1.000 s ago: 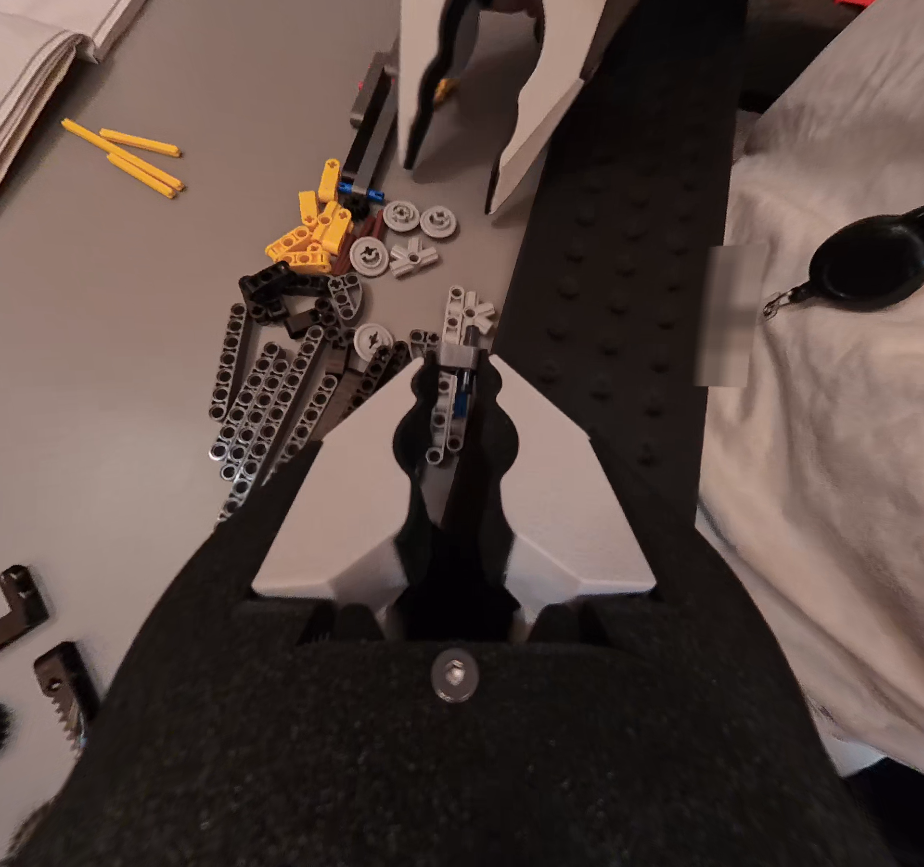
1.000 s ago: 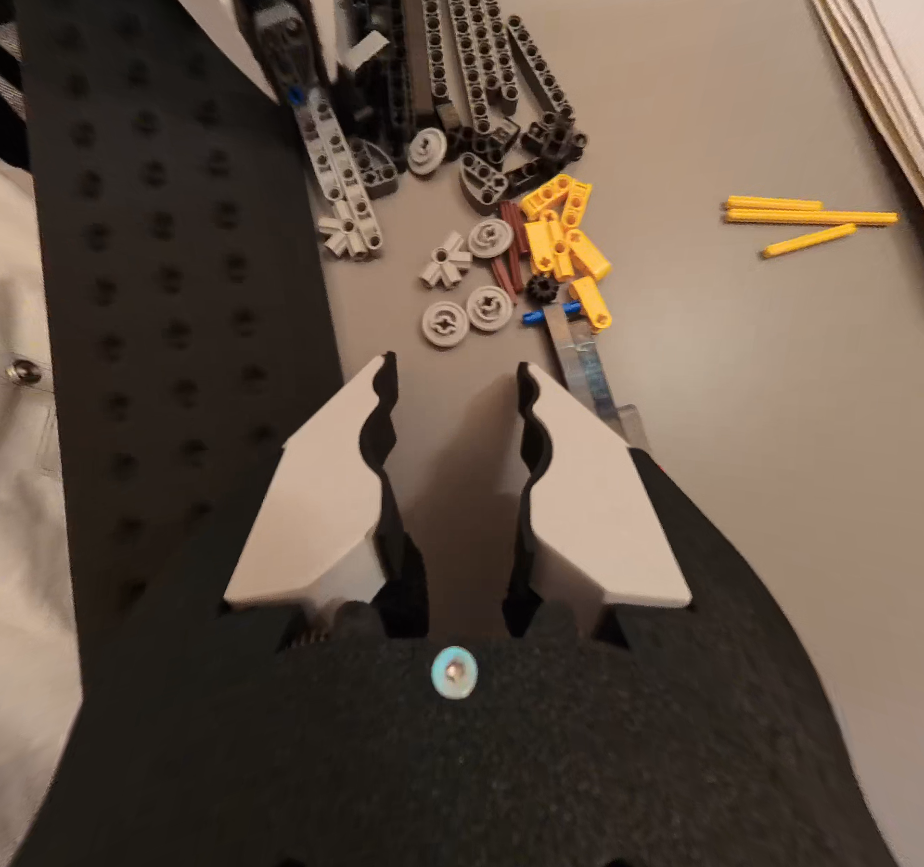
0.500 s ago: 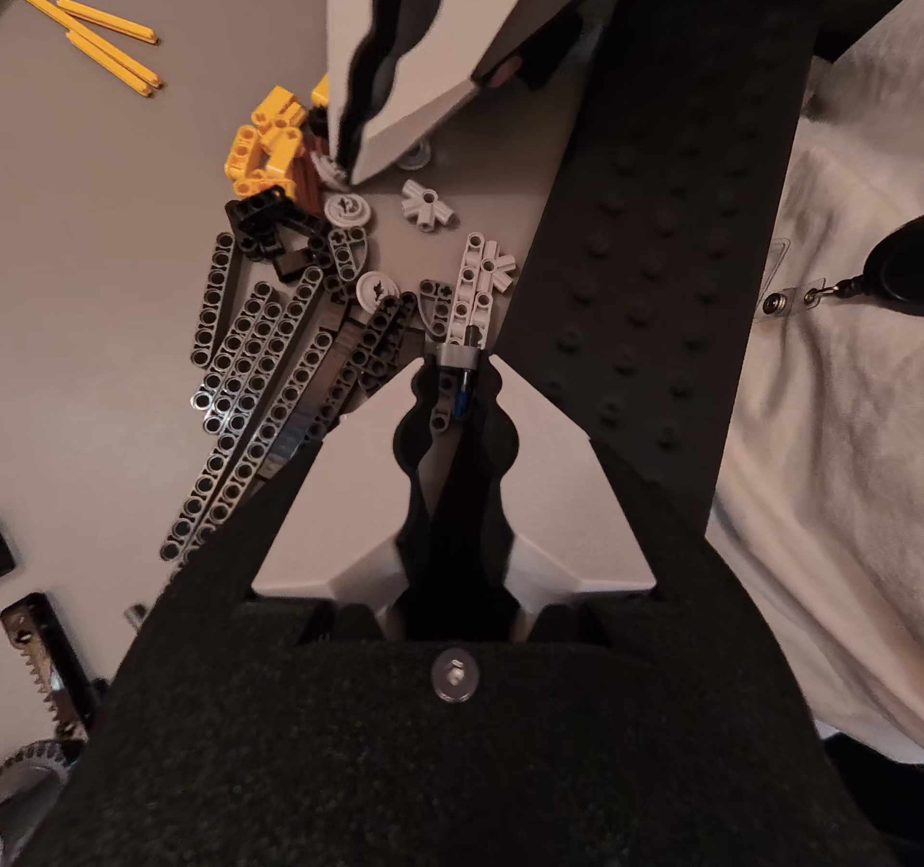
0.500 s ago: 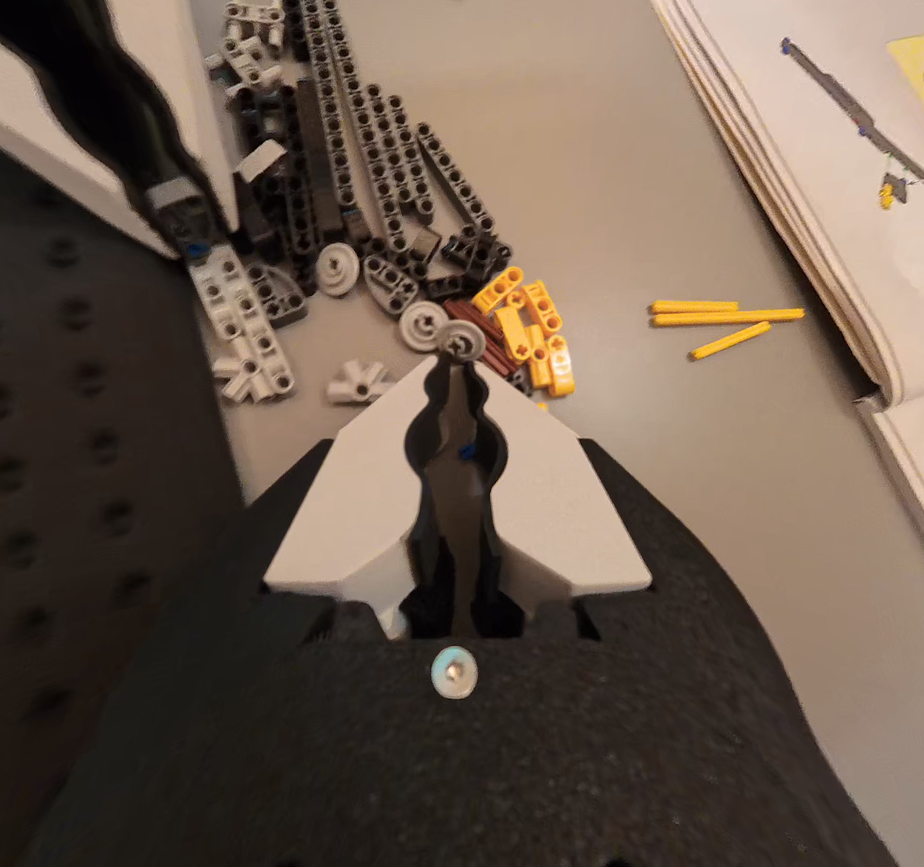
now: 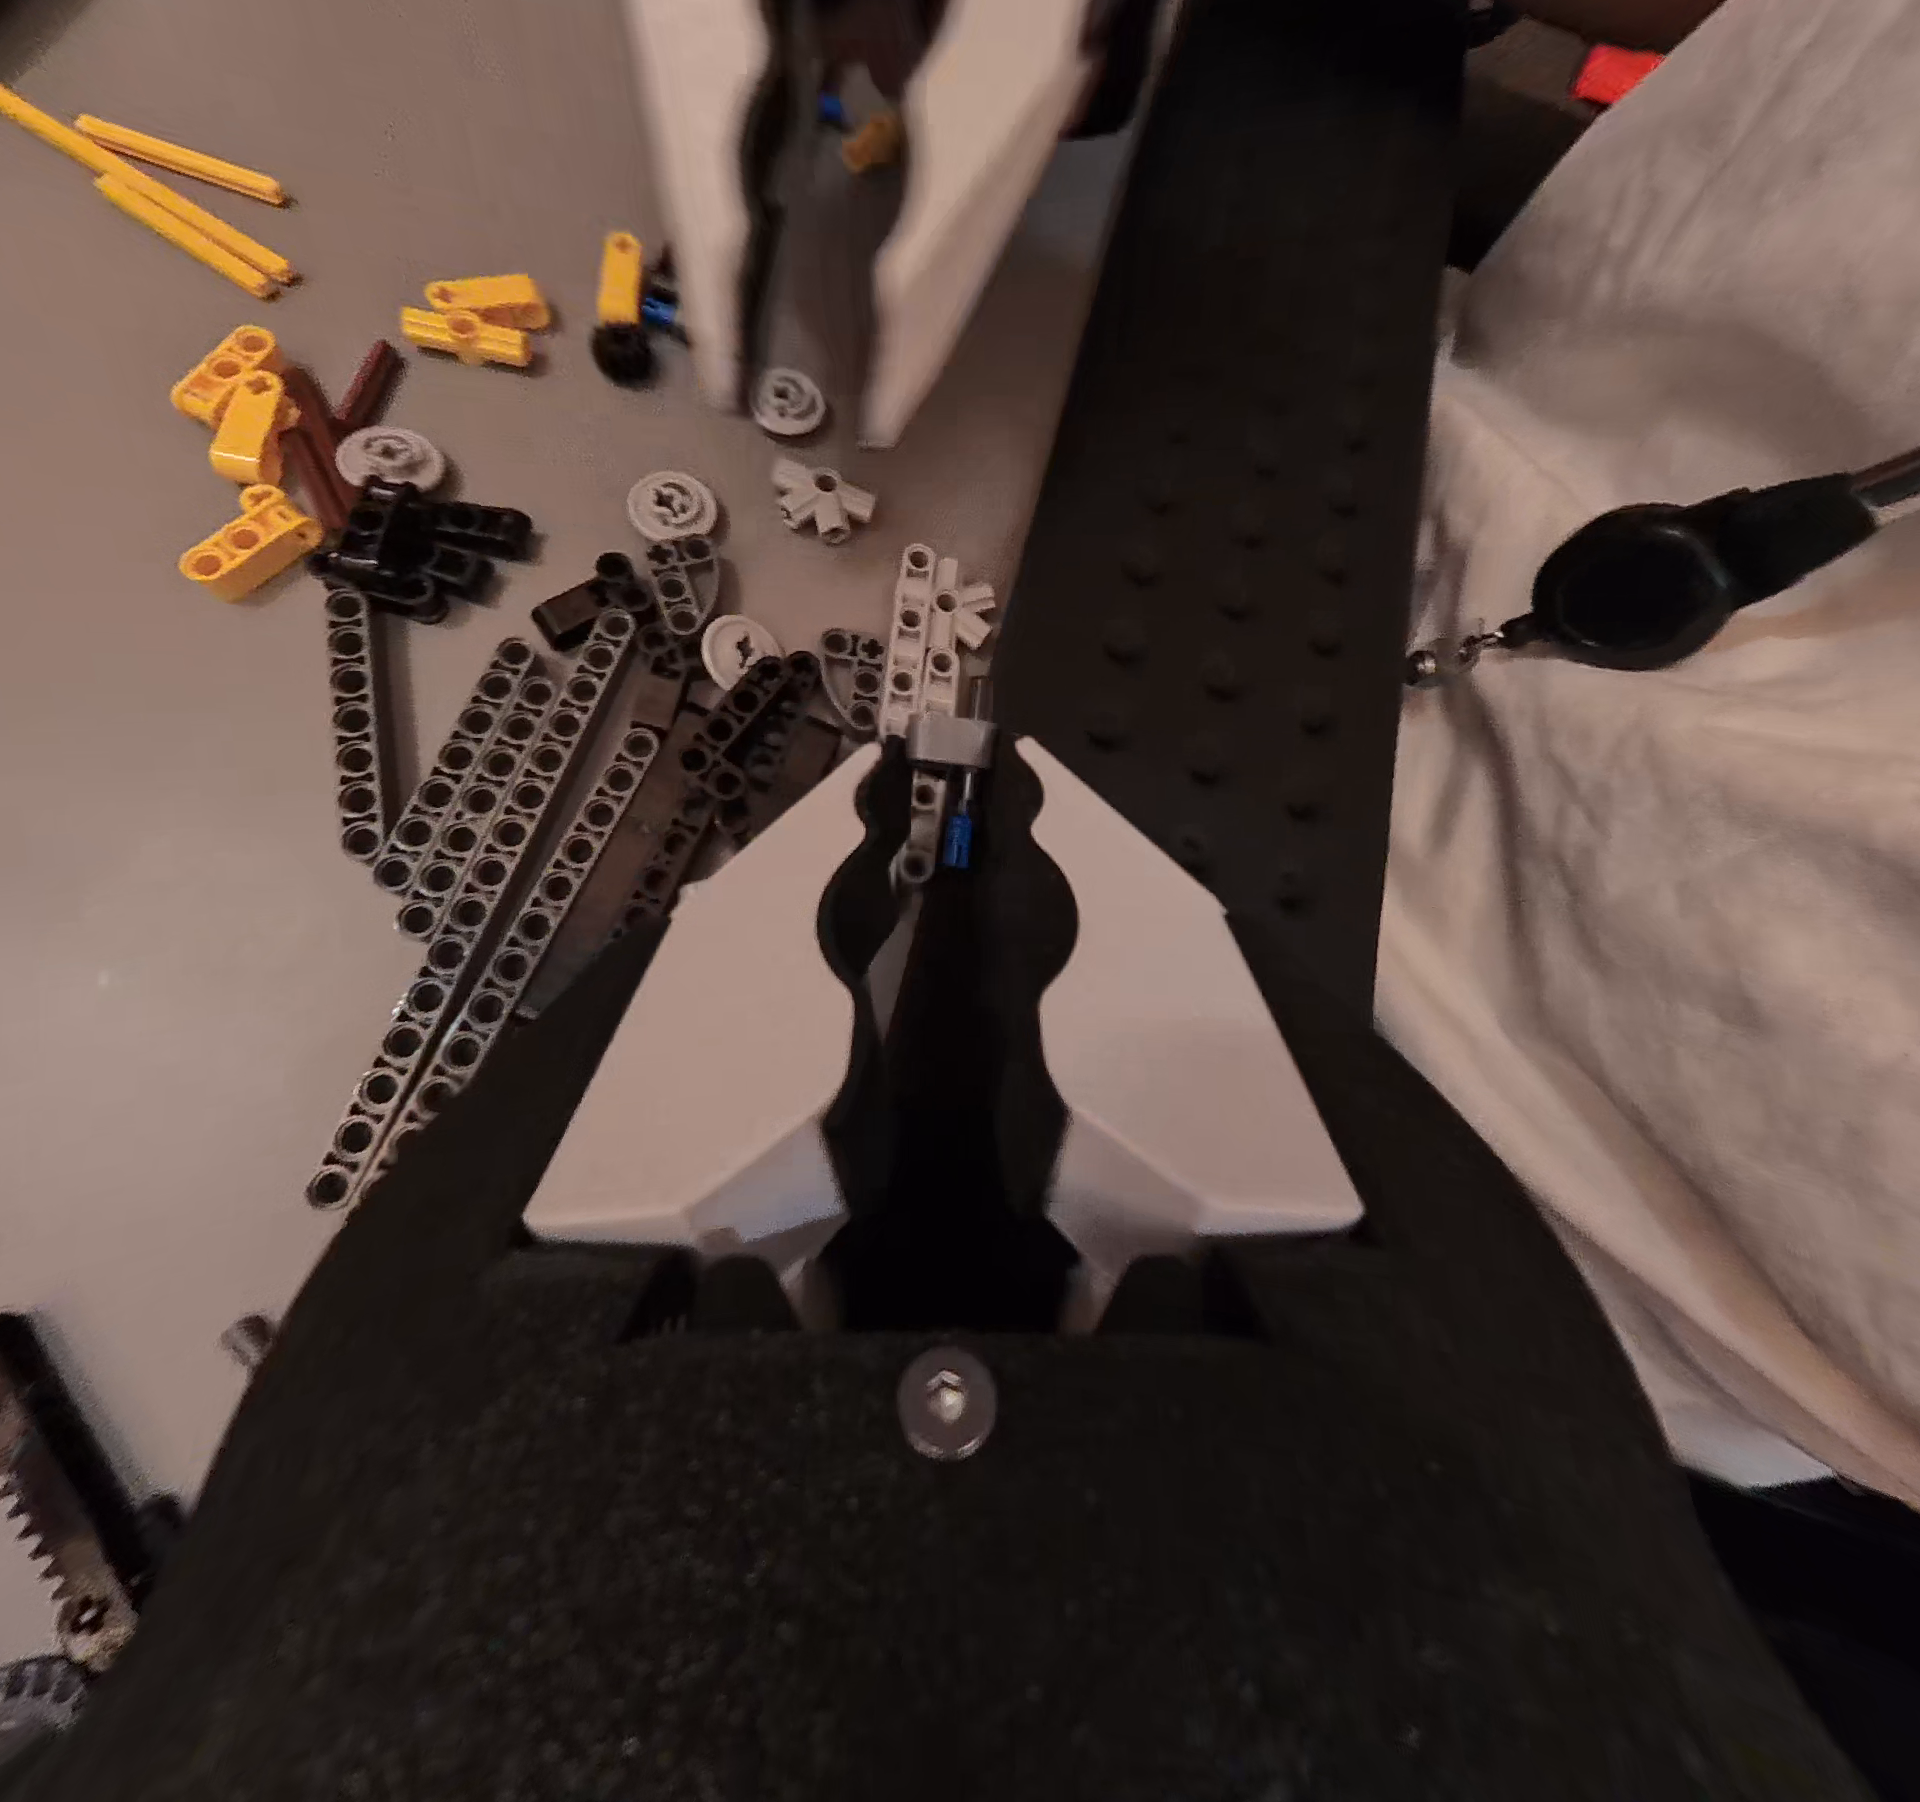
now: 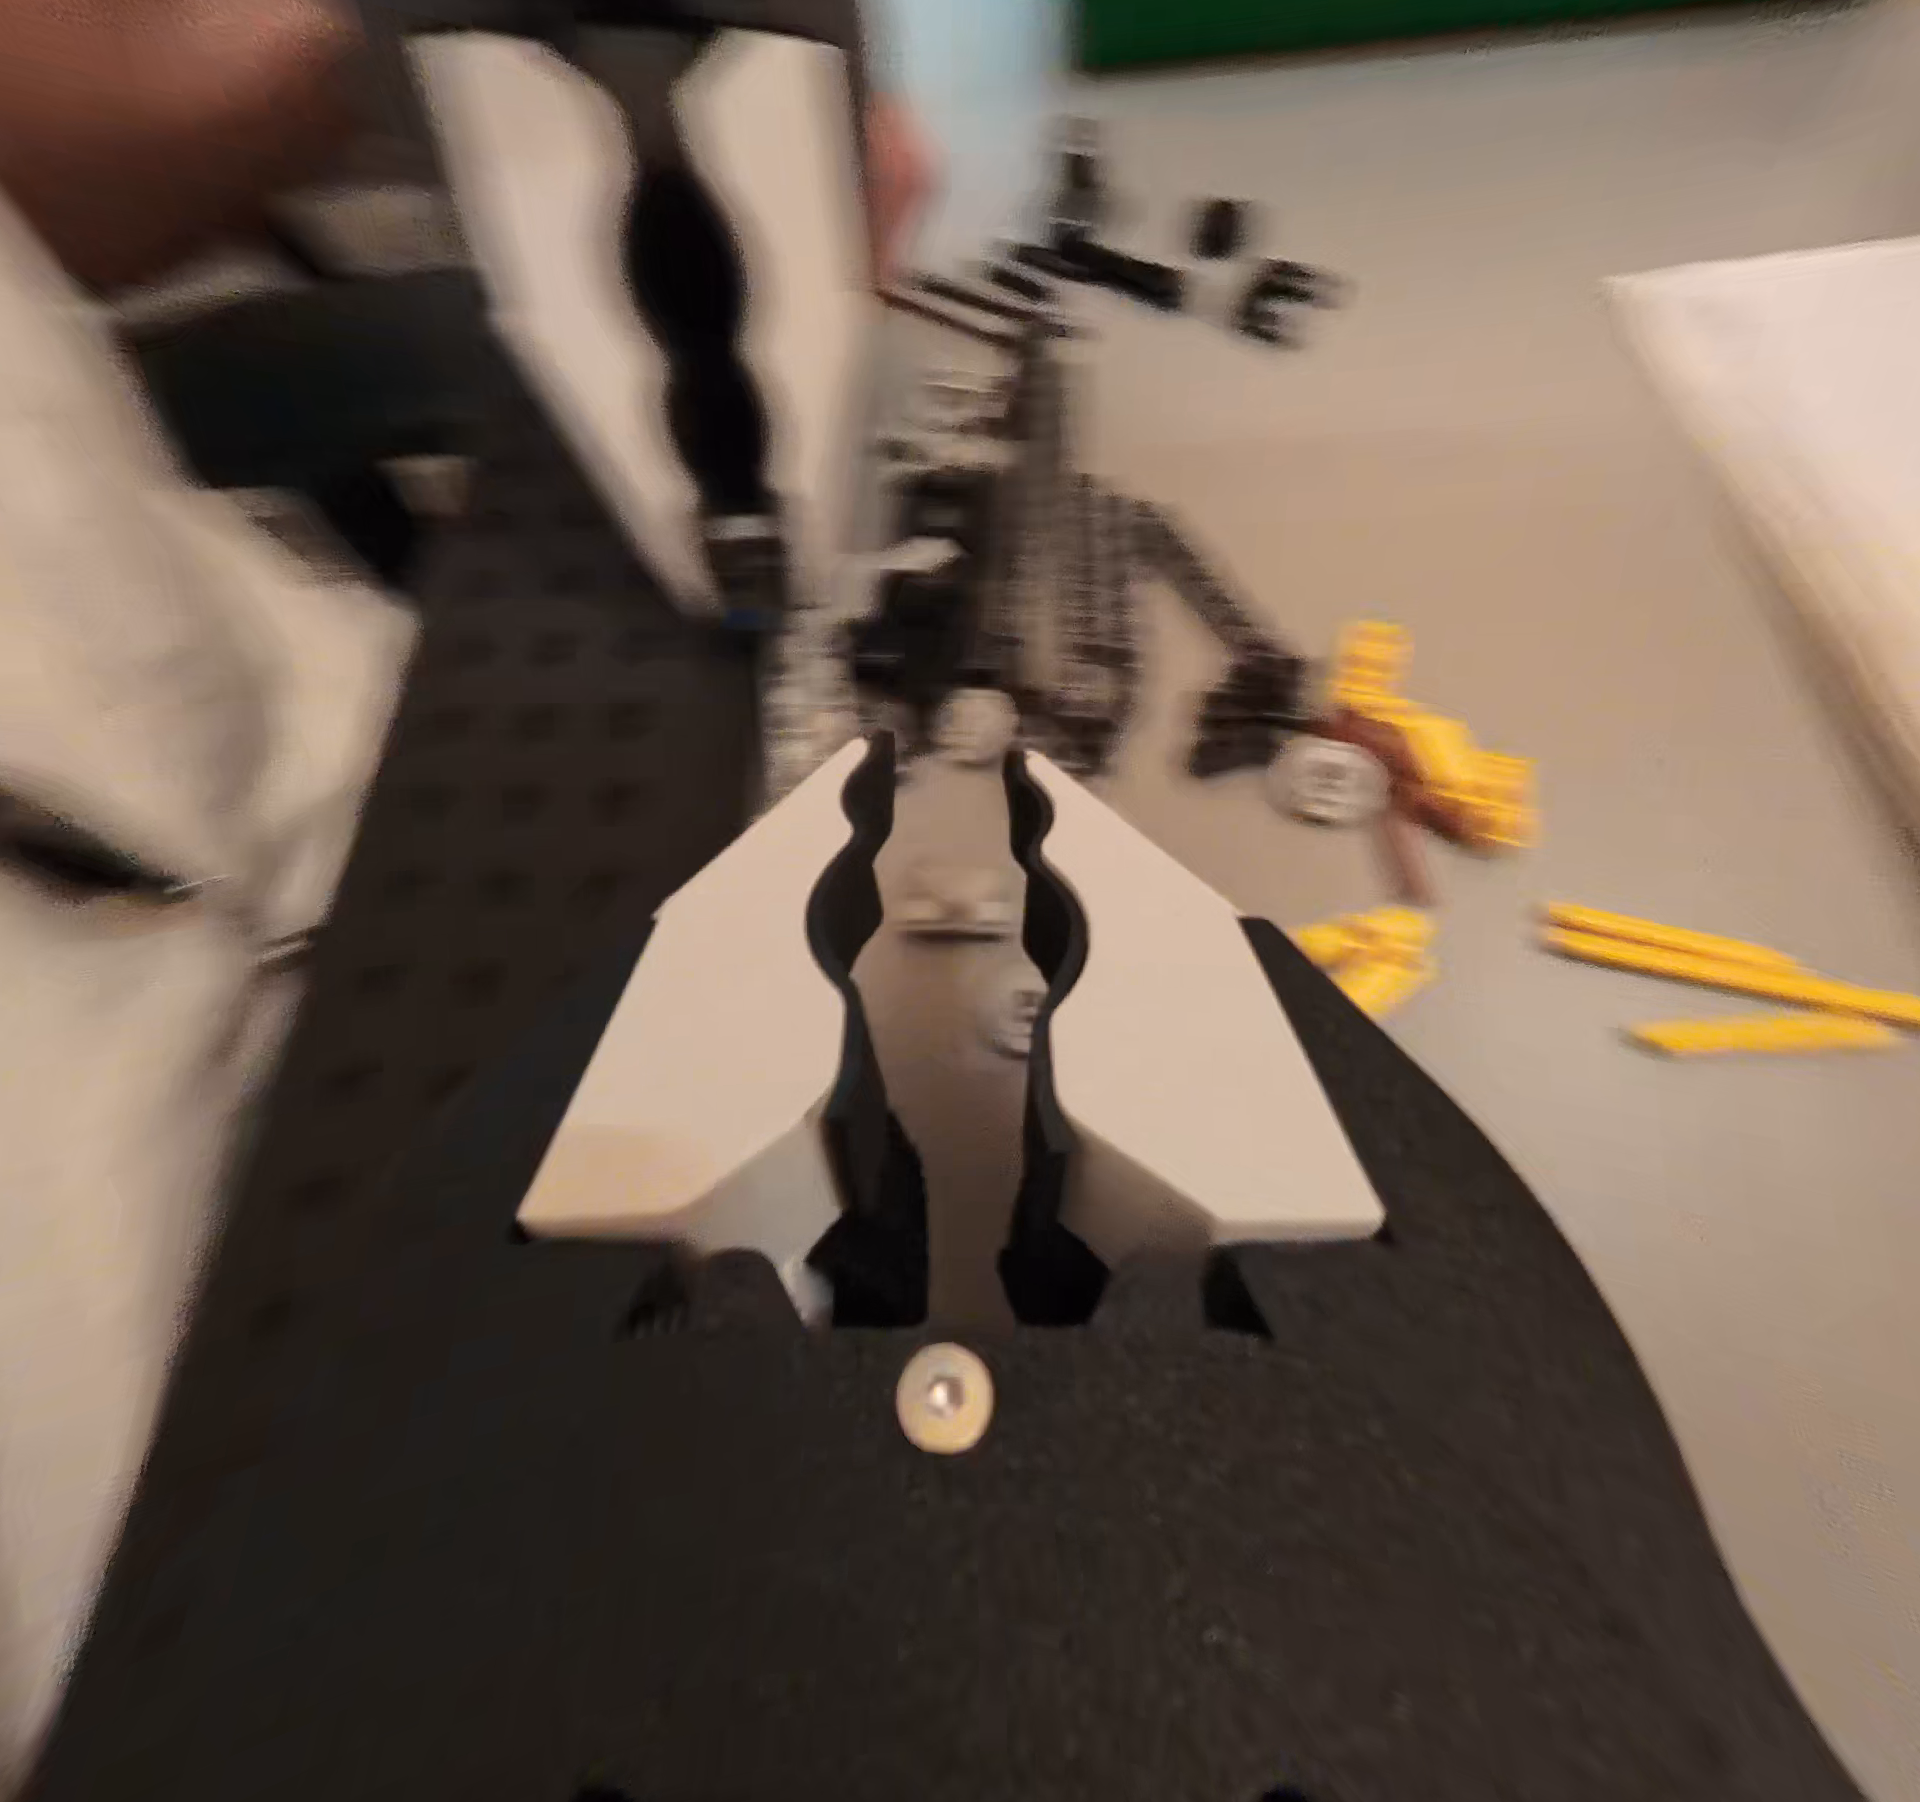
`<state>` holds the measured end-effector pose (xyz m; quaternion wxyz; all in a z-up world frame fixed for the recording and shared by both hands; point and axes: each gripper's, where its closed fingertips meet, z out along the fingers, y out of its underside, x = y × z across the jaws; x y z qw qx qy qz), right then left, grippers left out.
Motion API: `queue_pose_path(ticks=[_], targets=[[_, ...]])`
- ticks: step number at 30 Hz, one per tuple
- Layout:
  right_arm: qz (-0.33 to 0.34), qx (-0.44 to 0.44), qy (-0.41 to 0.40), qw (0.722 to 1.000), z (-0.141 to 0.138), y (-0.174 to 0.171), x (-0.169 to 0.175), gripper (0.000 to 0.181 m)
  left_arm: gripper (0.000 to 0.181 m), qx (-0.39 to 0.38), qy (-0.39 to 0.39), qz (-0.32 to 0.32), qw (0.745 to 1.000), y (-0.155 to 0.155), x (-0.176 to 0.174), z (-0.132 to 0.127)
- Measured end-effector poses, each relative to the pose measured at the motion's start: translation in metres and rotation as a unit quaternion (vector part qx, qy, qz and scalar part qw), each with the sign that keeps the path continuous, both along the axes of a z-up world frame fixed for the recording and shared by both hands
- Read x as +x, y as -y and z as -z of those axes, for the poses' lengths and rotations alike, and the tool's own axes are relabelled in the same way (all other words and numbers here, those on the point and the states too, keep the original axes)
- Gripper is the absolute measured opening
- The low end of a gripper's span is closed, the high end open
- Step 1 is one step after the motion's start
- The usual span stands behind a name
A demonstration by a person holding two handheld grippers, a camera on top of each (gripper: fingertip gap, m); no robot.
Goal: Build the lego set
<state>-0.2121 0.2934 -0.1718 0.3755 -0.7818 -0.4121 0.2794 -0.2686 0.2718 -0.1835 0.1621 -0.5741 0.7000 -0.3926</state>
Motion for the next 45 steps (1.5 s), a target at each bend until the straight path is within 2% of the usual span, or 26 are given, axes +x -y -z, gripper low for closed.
queue_pose_path(ticks=[1,3,5,11,16,28,30,32,34,38,43,45], targets=[[-0.032,-0.013,-0.024,0.999,-0.003,0.015,-0.008,0.021,0.013,-0.005,-0.004,0.008,1.0,0.001,-0.001,0.001],[-0.064,-0.02,-0.006,0.998,0.008,0.03,-0.015,0.024,0.013,0.006,-0.019,0.013,1.0,-0.001,-0.004,0.007],[-0.067,-0.009,0.039,0.997,0.021,0.028,-0.015,0.029,0.013,0.023,-0.031,0.011,0.999,-0.006,-0.006,0.012],[-0.108,0.006,0.098,0.989,0.039,0.027,-0.02,0.025,0.013,0.034,-0.044,0.017,0.998,-0.003,-0.005,0.015],[-0.09,0.022,0.11,0.99,0.039,0.01,-0.021,0.024,0.013,0.063,-0.057,0.016,0.996,-0.012,0.001,0.021],[-0.053,0.035,0.12,0.991,0.036,-0.049,-0.008,0.029,0.013,0.118,-0.041,-0.032,0.992,-0.069,0.019,0.018],[-0.051,0.039,0.095,0.993,0.022,-0.044,-0.005,0.03,0.013,0.1,-0.023,-0.023,0.994,-0.061,0.02,0.008],[-0.058,0.036,0.074,0.995,0.01,-0.026,0.004,0.03,0.013,0.067,-0.009,0.016,0.998,-0.037,0.016,0.0],[-0.054,0.025,0.084,0.995,0.014,-0.007,0.015,0.036,0.013,0.049,-0.012,0.049,0.998,-0.017,0.013,0.0],[-0.035,0.046,0.131,0.99,0.032,0.012,0.023,0.041,0.013,0.048,-0.038,0.096,0.994,0.005,0.008,0.012],[-0.013,0.034,0.135,0.99,0.041,0.01,0.02,0.041,0.013,0.057,-0.078,0.09,0.991,-0.002,0.009,0.027],[-0.004,0.037,0.133,0.99,0.041,0.004,0.02,0.033,0.013,0.064,-0.082,0.092,0.99,-0.006,0.009,0.029]])
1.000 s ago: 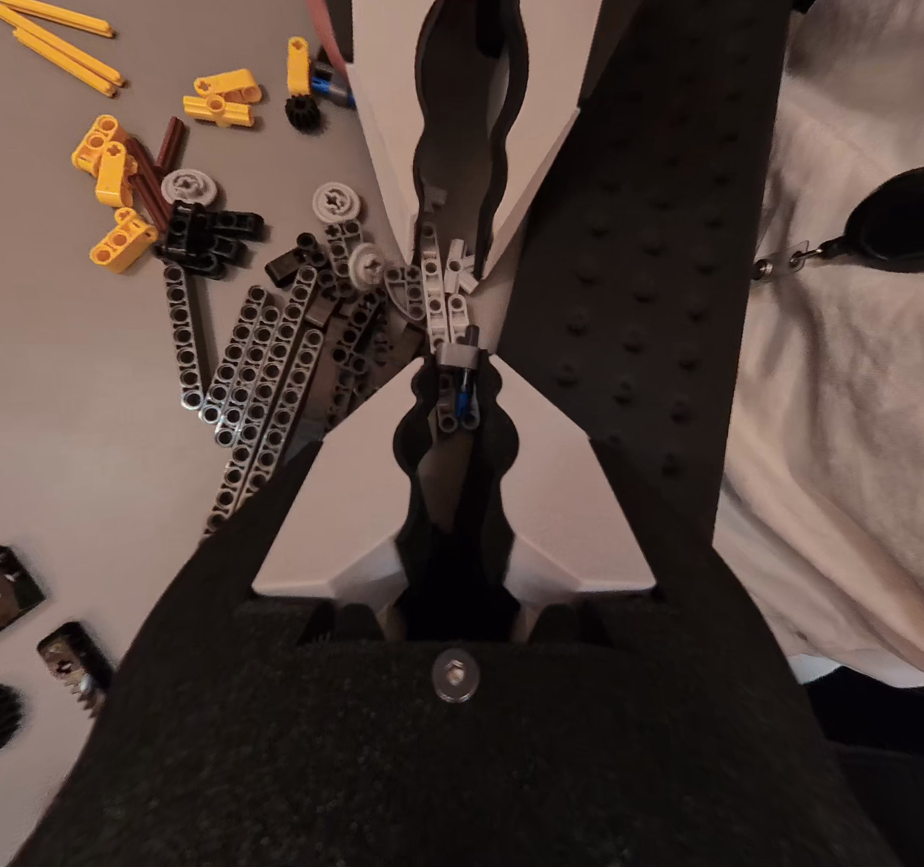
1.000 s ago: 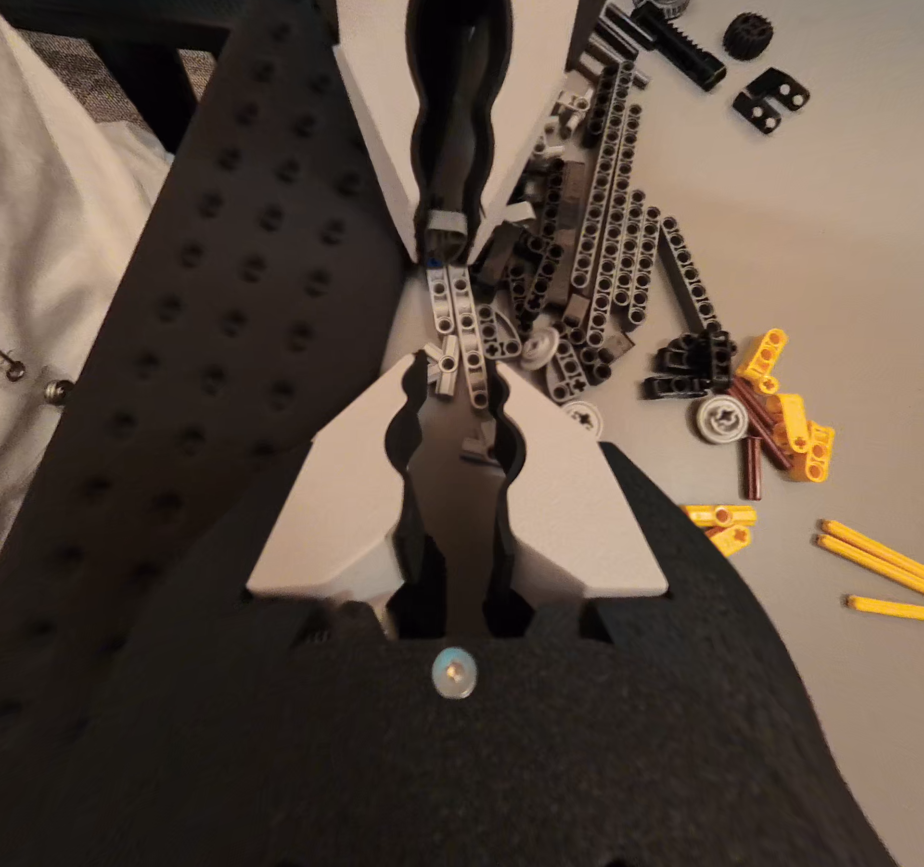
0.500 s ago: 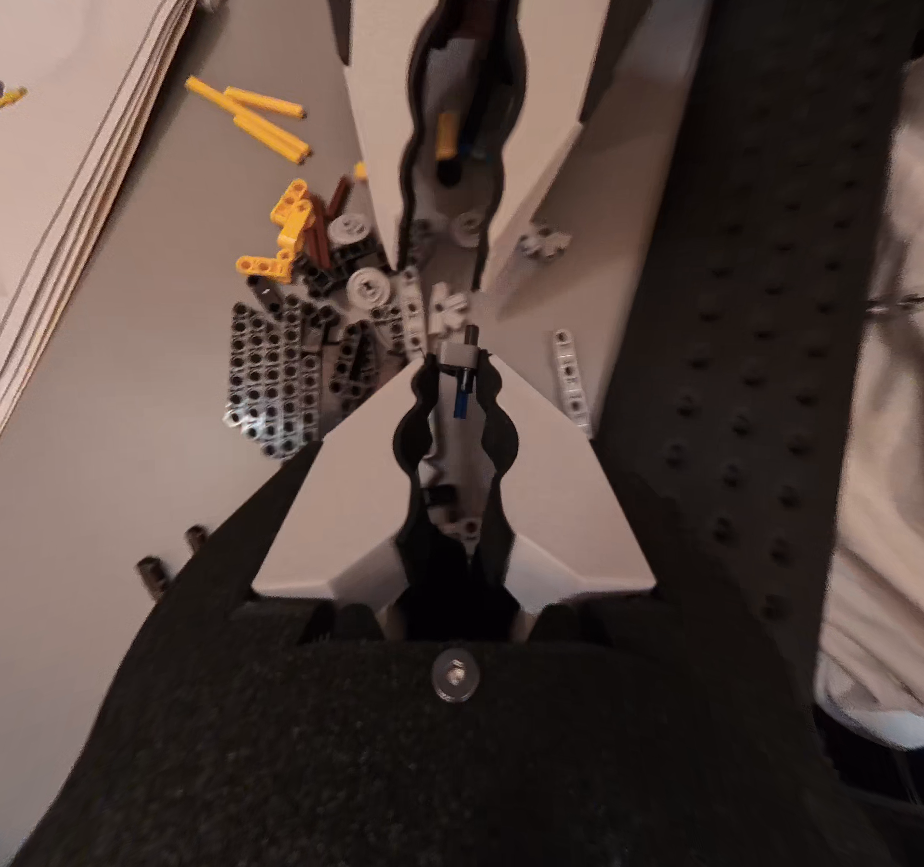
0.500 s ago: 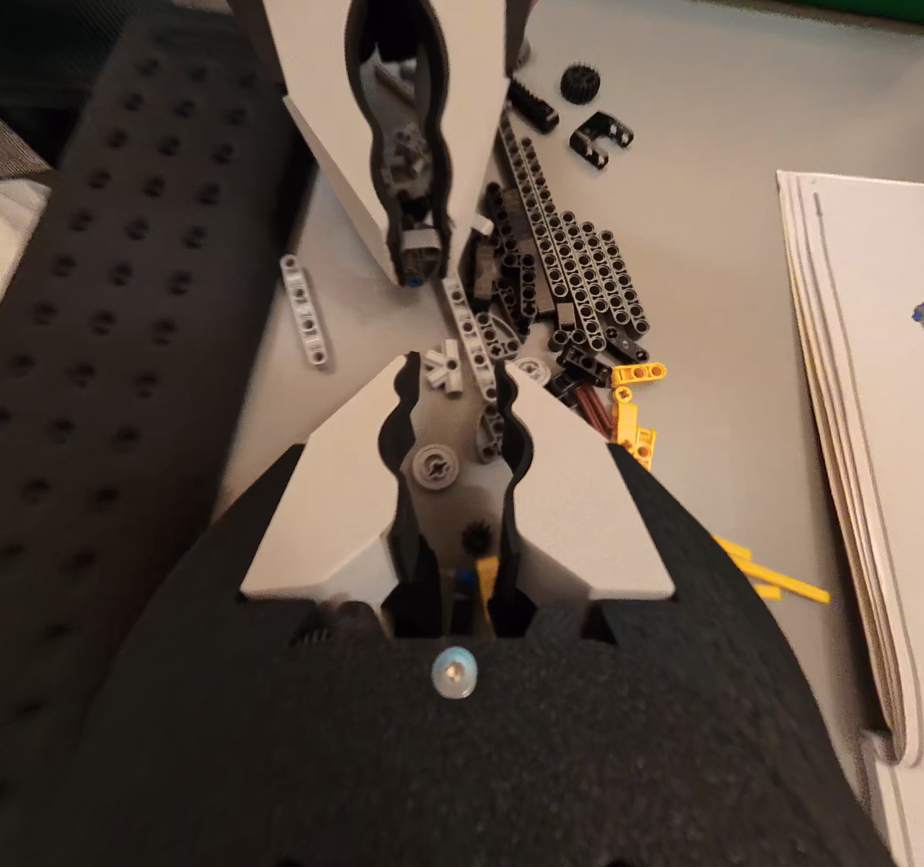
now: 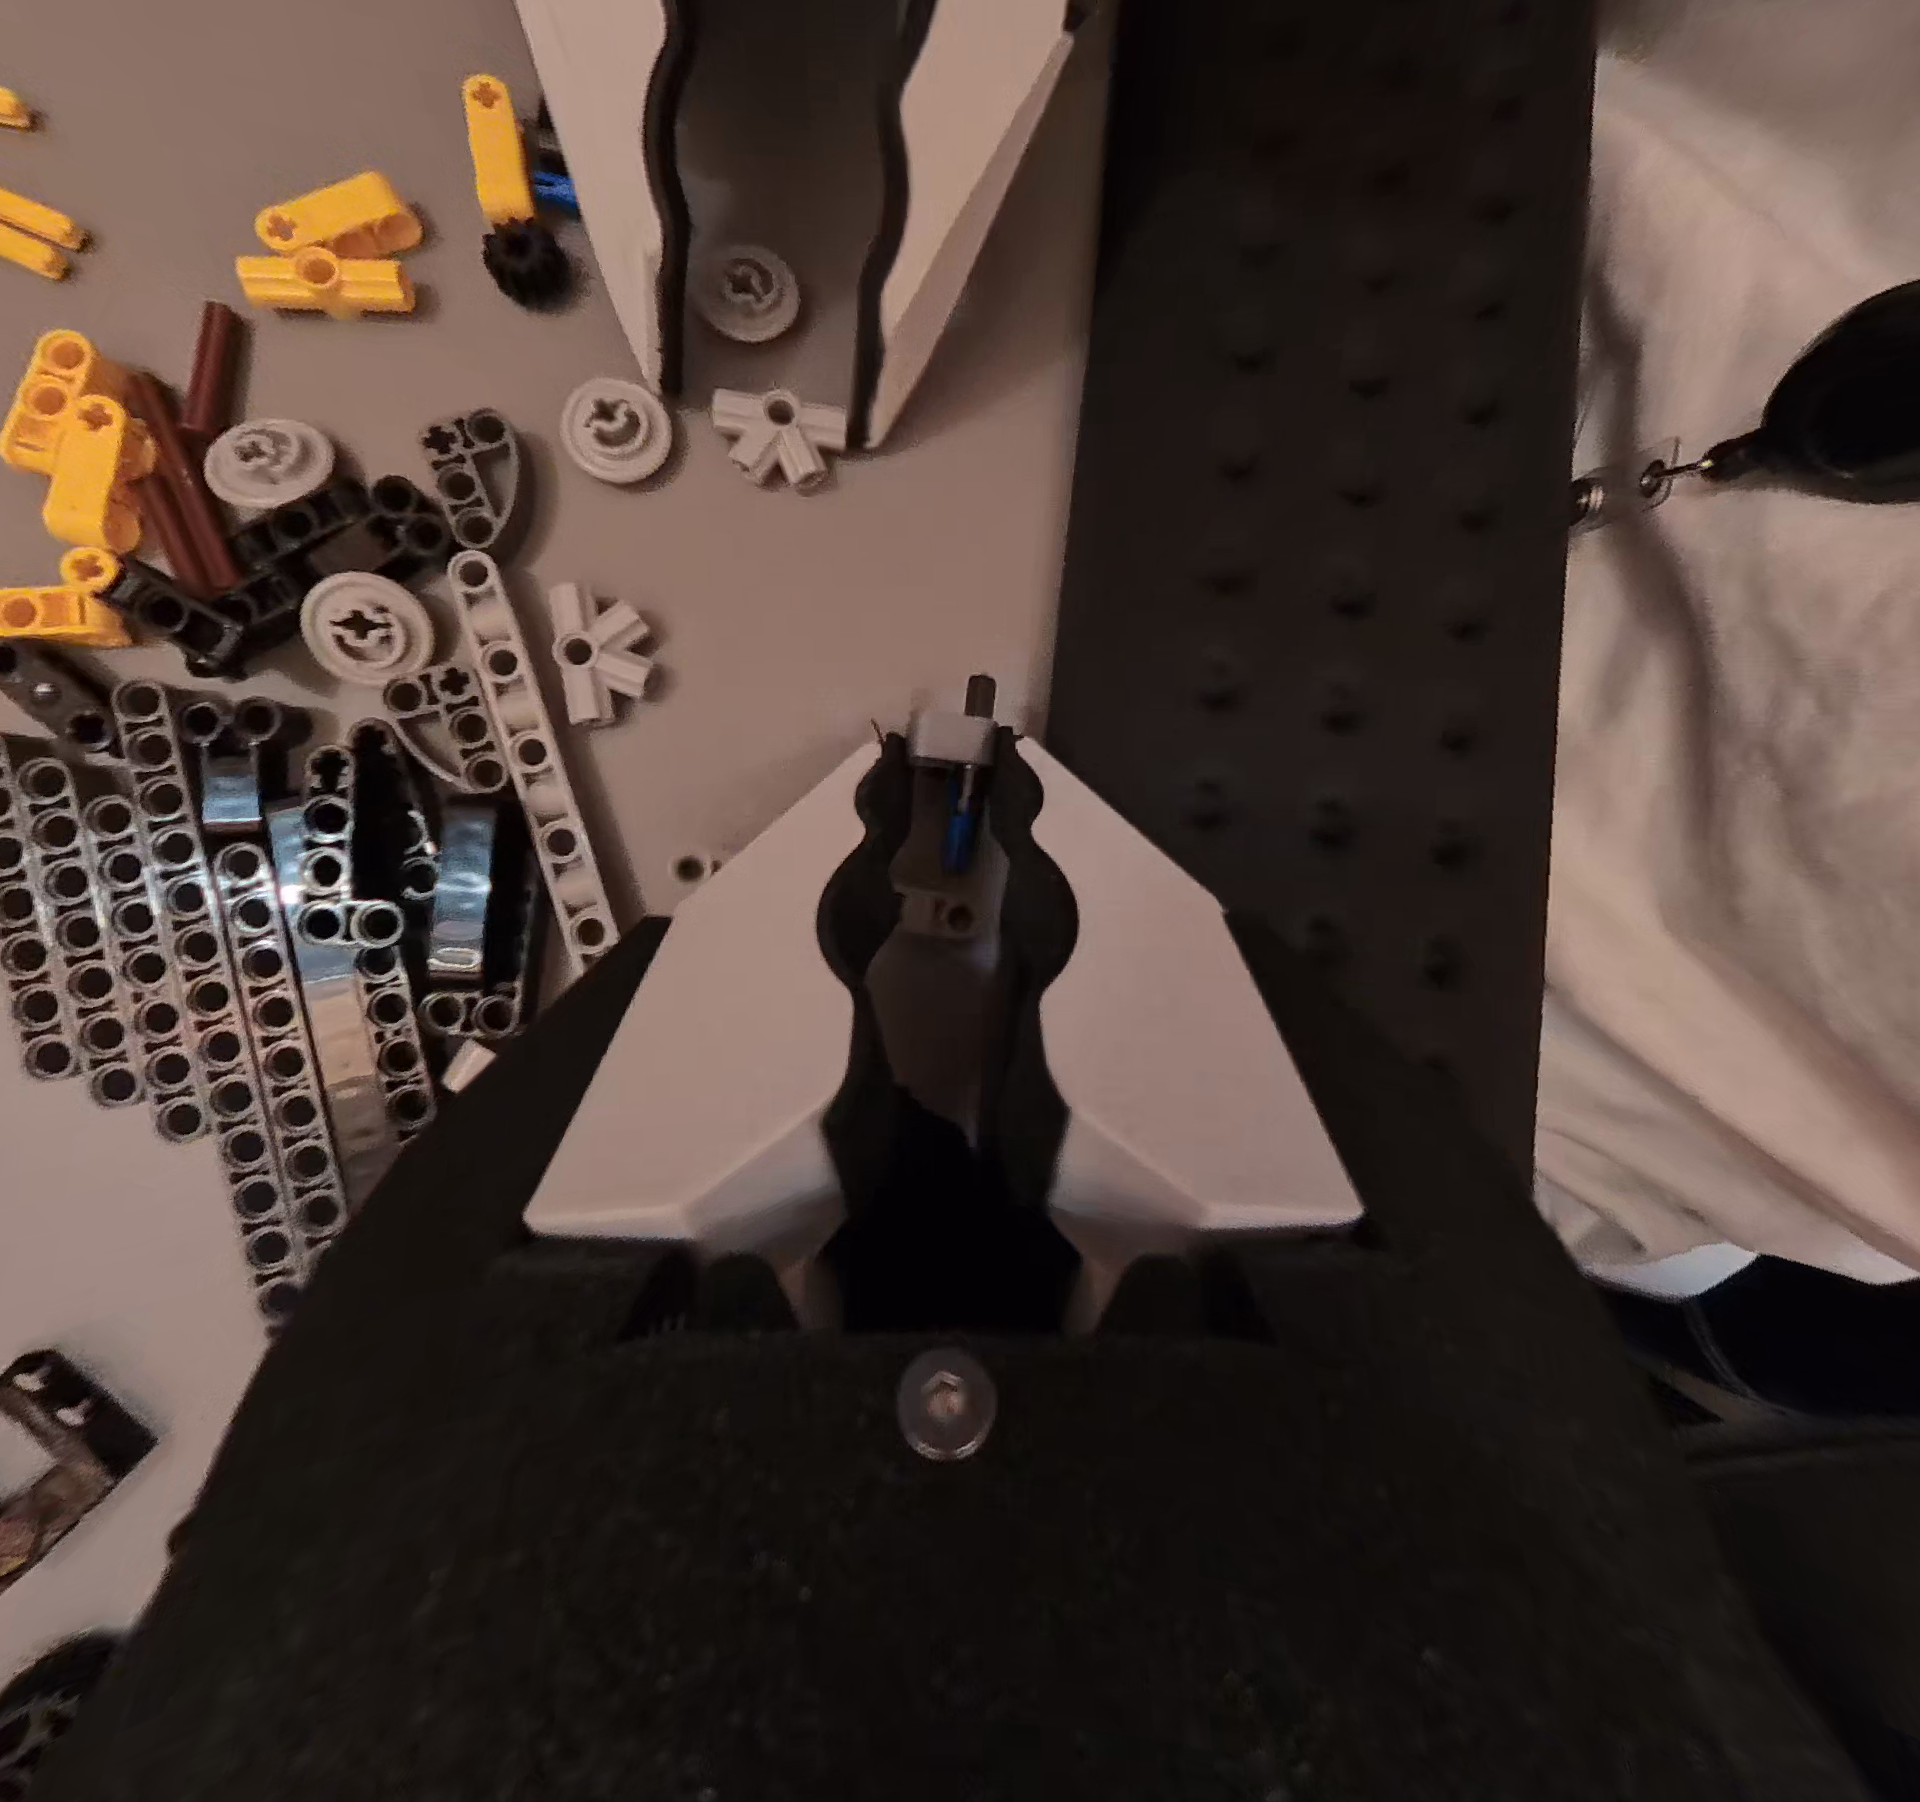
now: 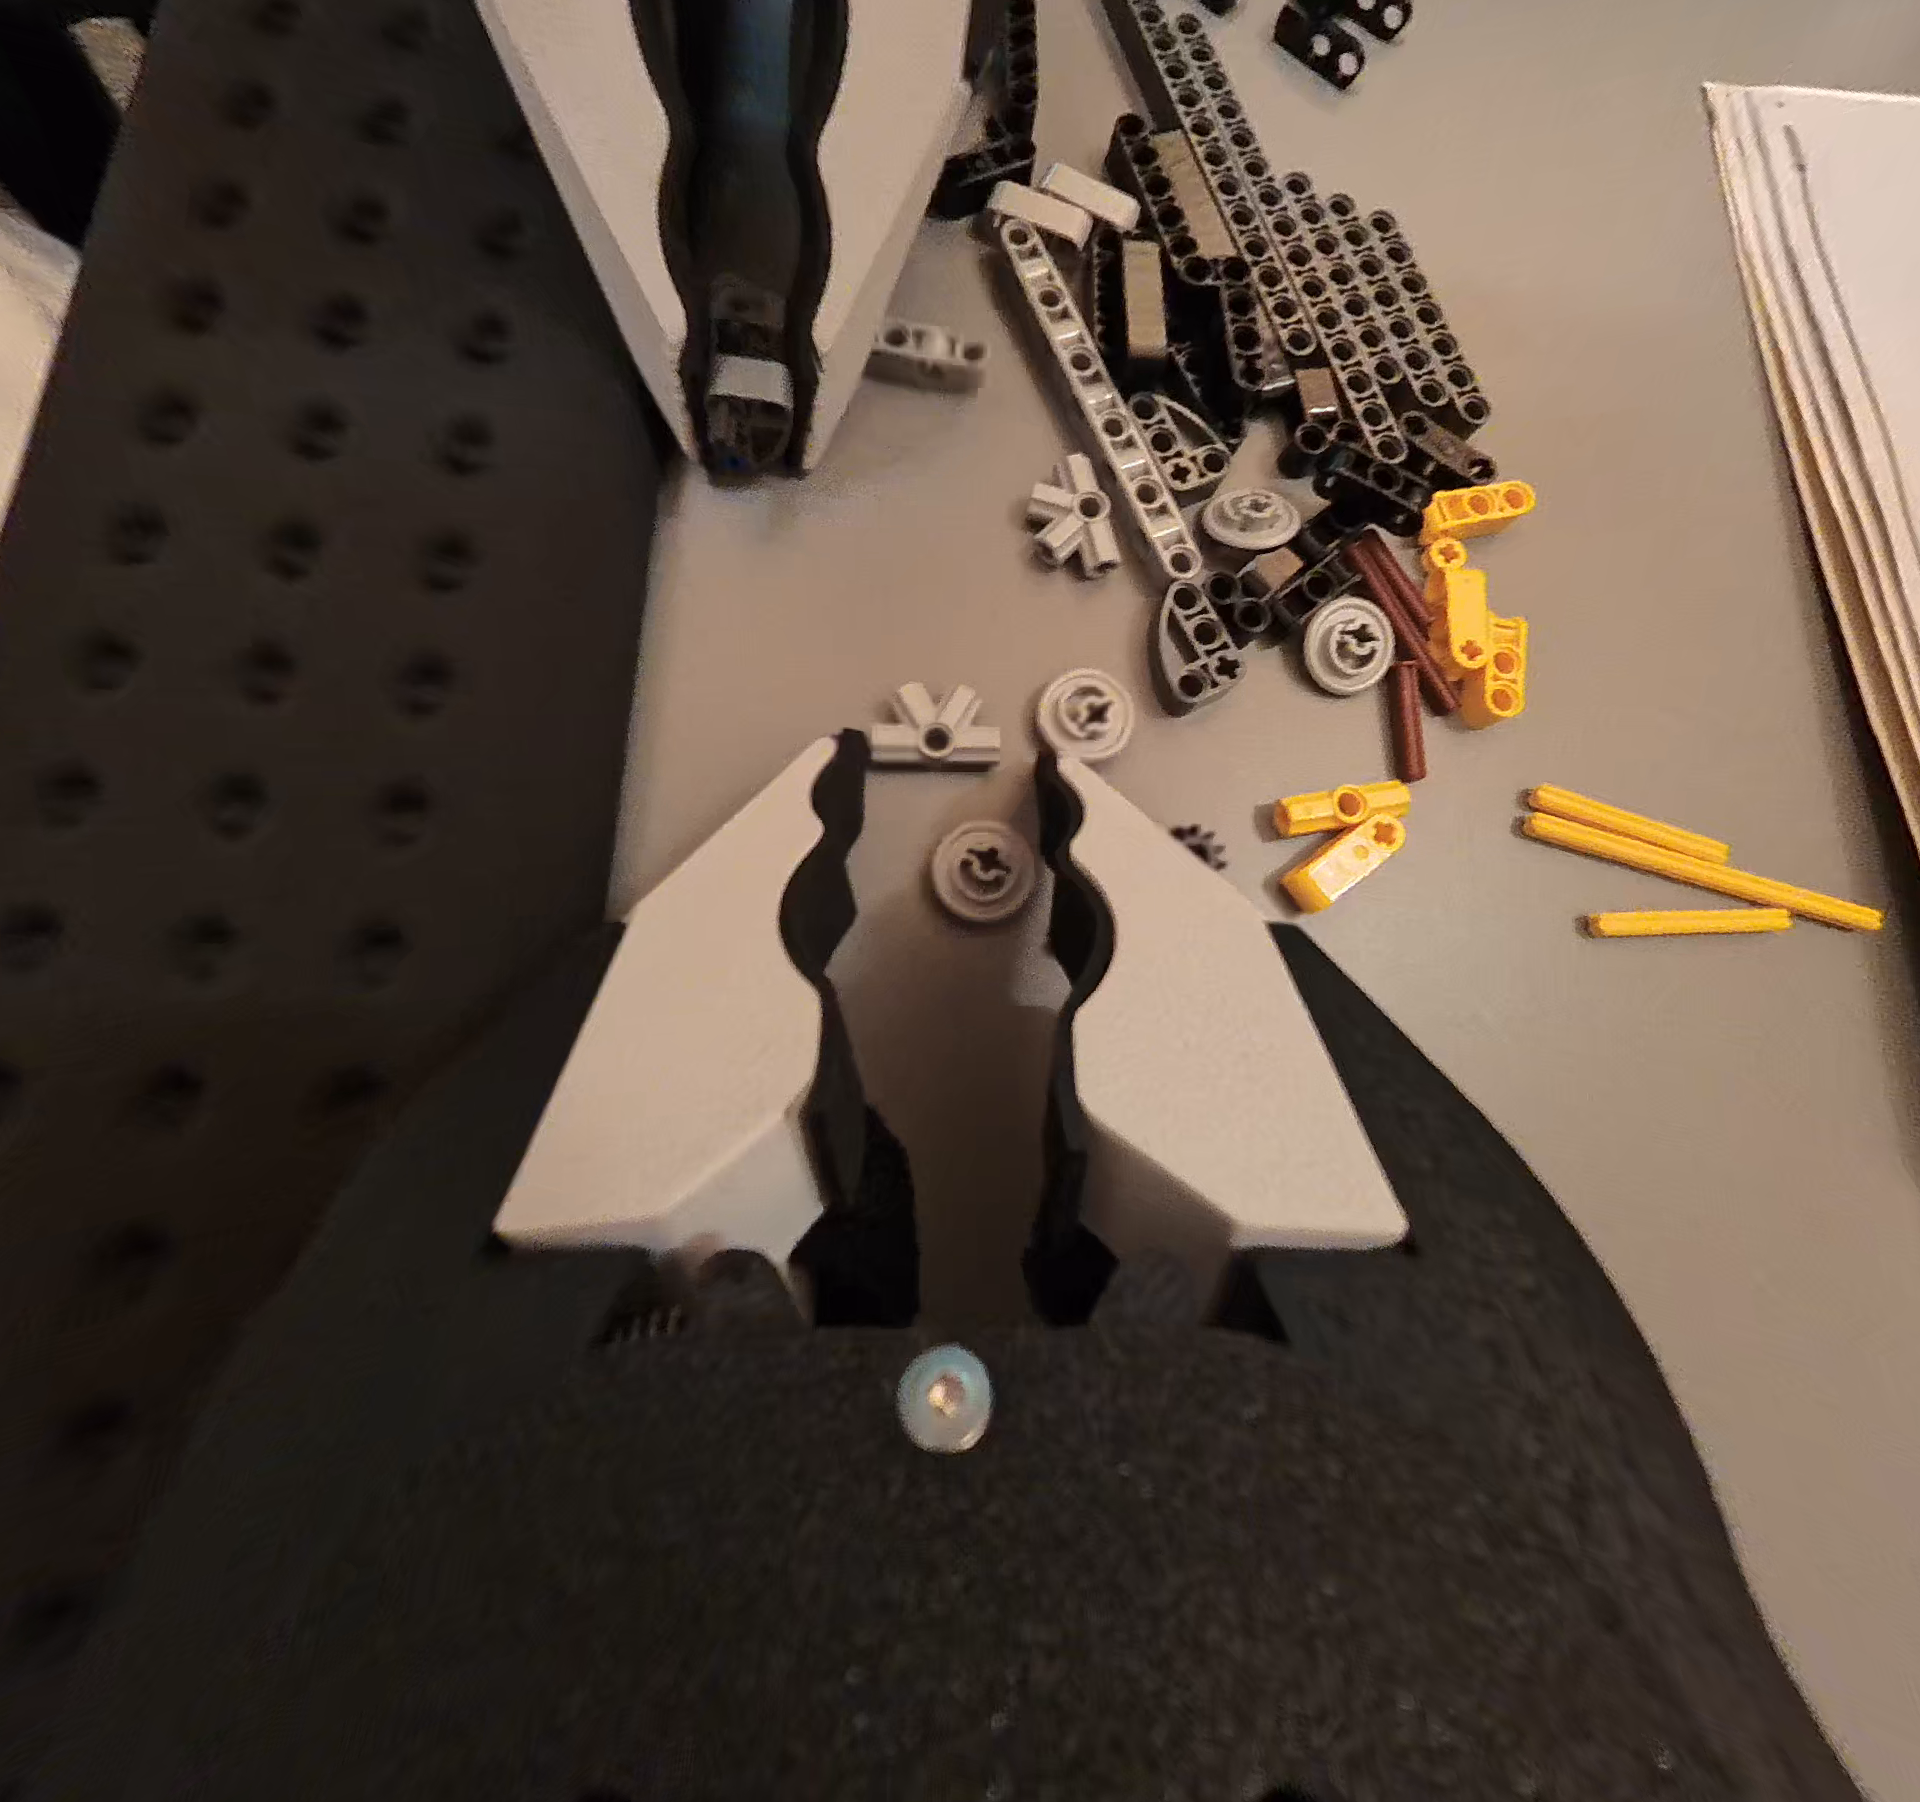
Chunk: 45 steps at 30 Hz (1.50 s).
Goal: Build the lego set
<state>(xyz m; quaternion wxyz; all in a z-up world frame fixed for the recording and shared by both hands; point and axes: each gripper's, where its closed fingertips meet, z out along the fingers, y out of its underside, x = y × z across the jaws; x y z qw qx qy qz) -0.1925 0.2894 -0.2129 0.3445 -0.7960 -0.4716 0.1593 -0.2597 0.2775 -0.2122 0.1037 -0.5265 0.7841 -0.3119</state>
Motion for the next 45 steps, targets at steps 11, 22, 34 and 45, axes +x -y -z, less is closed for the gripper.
queue_pose_path(ticks=[11,22,34,45], targets=[[0.081,0.034,0.03,0.996,-0.007,-0.05,0.011,0.026,0.013,-0.003,0.047,-0.009,0.999,-0.035,0.006,-0.023],[0.078,0.025,0.033,0.996,-0.003,-0.002,0.036,0.04,0.013,0.007,-0.004,-0.011,1.0,-0.032,-0.02,0.0],[0.1,0.019,0.01,0.995,-0.011,-0.045,0.027,0.034,0.013,0.043,0.039,-0.052,0.997,-0.054,0.003,-0.007],[0.152,-0.019,0.069,0.986,-0.003,0.001,0.096,0.031,0.013,0.048,0.126,-0.067,0.989,-0.047,0.082,-0.04]])
